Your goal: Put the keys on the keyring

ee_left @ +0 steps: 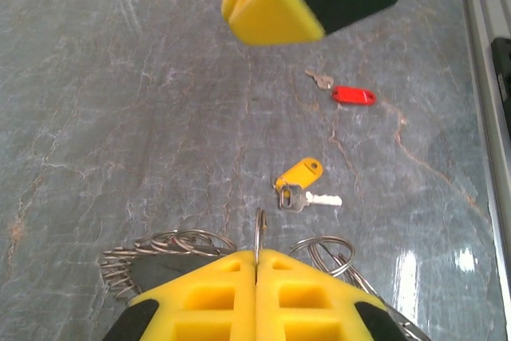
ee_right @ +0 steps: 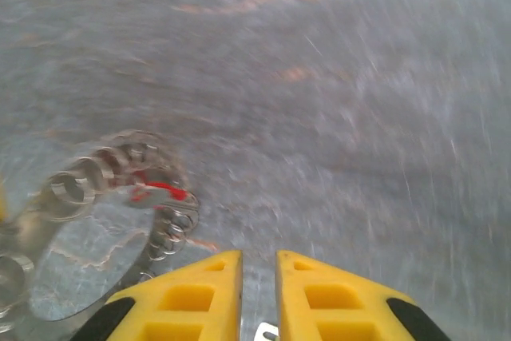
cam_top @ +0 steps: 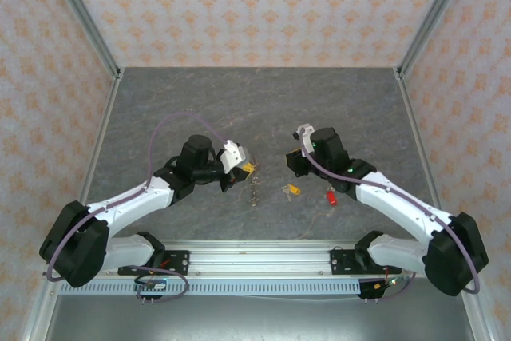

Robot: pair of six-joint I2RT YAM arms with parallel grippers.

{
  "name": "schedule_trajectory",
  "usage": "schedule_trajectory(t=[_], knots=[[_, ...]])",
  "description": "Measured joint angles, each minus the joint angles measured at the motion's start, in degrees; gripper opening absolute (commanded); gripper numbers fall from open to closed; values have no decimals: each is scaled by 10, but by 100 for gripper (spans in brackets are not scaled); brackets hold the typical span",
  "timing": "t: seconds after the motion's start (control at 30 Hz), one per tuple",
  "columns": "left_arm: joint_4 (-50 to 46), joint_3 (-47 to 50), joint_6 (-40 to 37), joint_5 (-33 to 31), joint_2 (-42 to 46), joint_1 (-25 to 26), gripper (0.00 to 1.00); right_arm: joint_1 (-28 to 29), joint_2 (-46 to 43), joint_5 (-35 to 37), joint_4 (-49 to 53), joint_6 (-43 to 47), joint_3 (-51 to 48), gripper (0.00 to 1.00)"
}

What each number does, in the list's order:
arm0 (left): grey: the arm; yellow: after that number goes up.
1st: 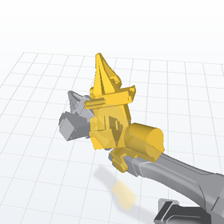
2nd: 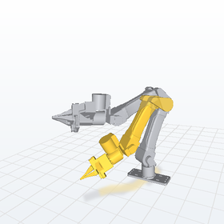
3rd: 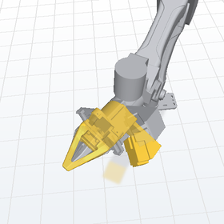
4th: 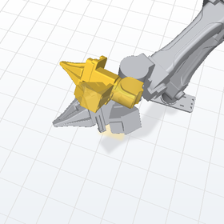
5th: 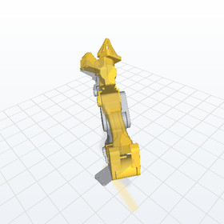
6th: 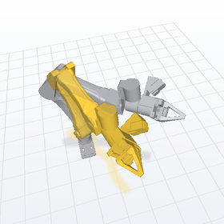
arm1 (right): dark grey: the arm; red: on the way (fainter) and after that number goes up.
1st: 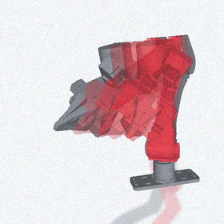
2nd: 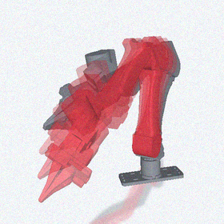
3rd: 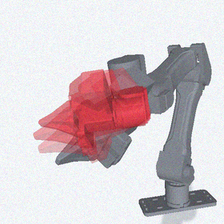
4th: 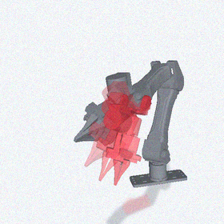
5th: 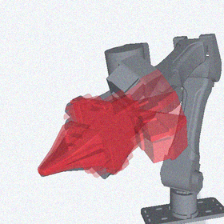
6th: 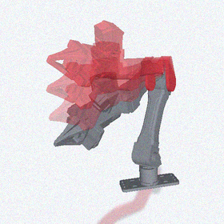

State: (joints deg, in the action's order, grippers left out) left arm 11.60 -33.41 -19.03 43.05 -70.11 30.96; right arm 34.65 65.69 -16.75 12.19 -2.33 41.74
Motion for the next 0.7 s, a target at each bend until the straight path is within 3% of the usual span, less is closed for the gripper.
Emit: schedule_trajectory(t=[0.2, 0.37, 0.7], knots=[[55, 28, 42, 0, 4, 0, 0, 0, 64, 14, 73, -141, 0, 22], [85, 44, 62, -1, 7, 0, 0, 0, 124, -15, 112, -218, 16, 27], [109, 50, 76, -5, 7, 0, 0, 9, 188, -31, 124, -278, 47, 27]])
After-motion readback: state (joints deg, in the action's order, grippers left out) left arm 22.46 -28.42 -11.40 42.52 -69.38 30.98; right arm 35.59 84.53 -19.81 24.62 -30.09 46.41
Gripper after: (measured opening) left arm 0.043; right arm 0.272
